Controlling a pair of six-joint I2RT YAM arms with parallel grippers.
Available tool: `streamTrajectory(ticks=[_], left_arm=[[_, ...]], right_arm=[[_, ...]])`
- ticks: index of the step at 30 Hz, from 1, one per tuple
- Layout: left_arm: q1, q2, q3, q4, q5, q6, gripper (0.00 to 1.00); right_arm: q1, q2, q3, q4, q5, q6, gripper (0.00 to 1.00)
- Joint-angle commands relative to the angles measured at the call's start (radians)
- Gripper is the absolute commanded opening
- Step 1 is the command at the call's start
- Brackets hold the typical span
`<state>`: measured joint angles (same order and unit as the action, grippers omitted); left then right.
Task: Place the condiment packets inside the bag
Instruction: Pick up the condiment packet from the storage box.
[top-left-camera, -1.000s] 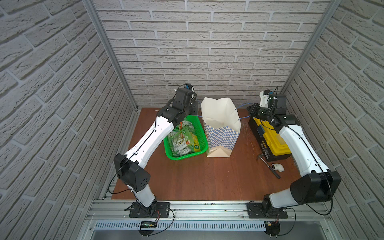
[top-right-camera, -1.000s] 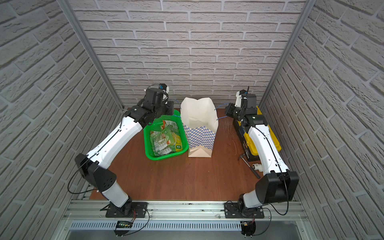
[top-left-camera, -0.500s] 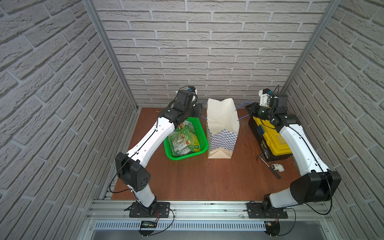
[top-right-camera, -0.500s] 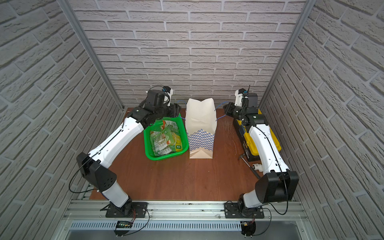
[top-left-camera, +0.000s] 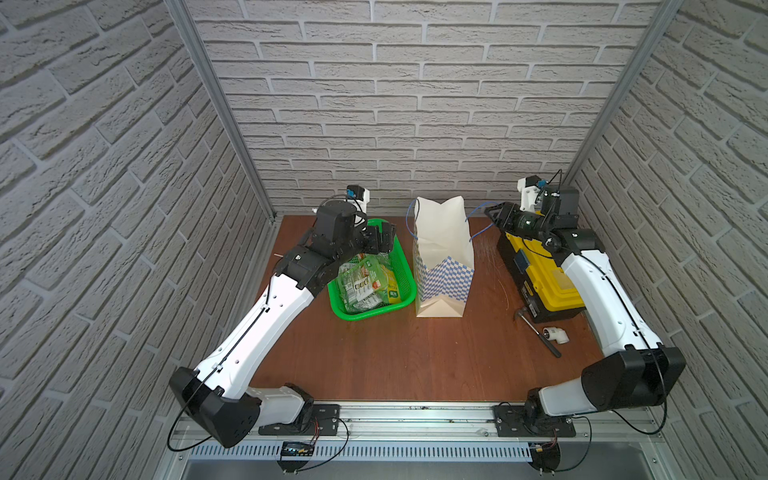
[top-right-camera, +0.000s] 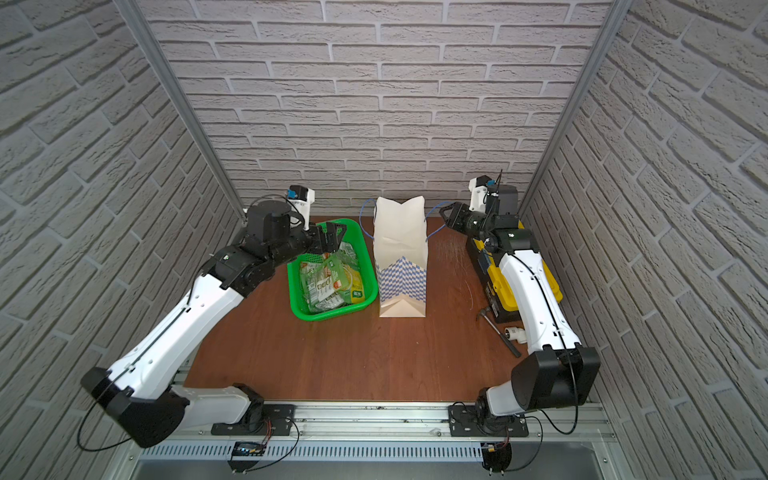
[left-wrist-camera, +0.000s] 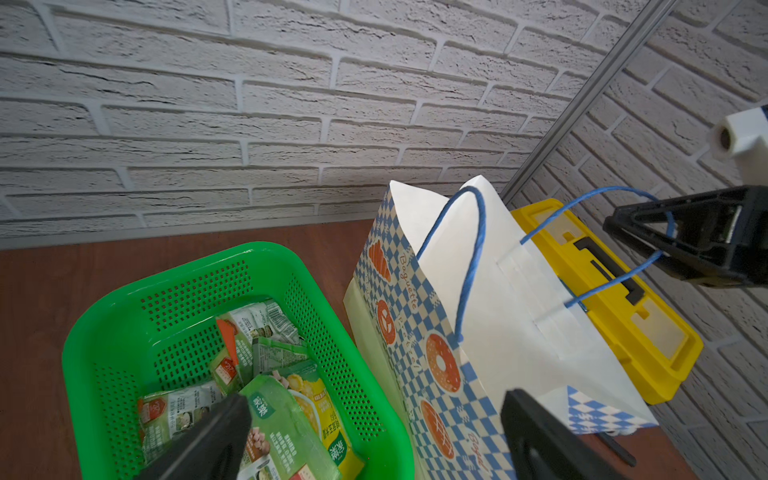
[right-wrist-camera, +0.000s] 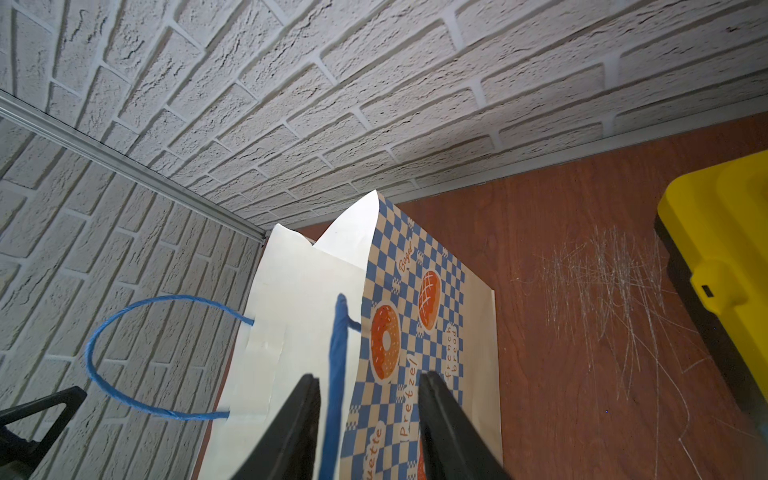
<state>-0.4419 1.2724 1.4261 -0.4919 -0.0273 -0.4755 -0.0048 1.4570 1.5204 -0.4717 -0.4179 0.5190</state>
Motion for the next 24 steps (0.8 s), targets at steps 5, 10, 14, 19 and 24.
streamTrajectory(ticks=[5,10,14,19,24], left_arm=[[0.012,-0.112,-0.198,0.017,-0.155,-0.037,0.98],[0.017,-0.069,-0.282,-0.017,-0.17,-0.055,0.98],[0.013,-0.006,-0.305,-0.048,-0.206,-0.054,0.98],[-0.05,0.099,-0.266,-0.09,-0.327,-0.028,0.98],[-0.106,0.223,-0.177,-0.136,-0.444,-0.049,0.98]], right_arm=[[-0.001,-0.06,0.008,0.062,-0.041,0.02,0.45],[-0.002,-0.065,-0.002,0.059,-0.046,0.018,0.42],[-0.001,-0.073,-0.02,0.057,-0.041,0.012,0.34],[-0.001,-0.086,-0.044,0.046,-0.024,-0.006,0.28],[-0.001,-0.114,-0.073,0.043,0.011,-0.019,0.26]])
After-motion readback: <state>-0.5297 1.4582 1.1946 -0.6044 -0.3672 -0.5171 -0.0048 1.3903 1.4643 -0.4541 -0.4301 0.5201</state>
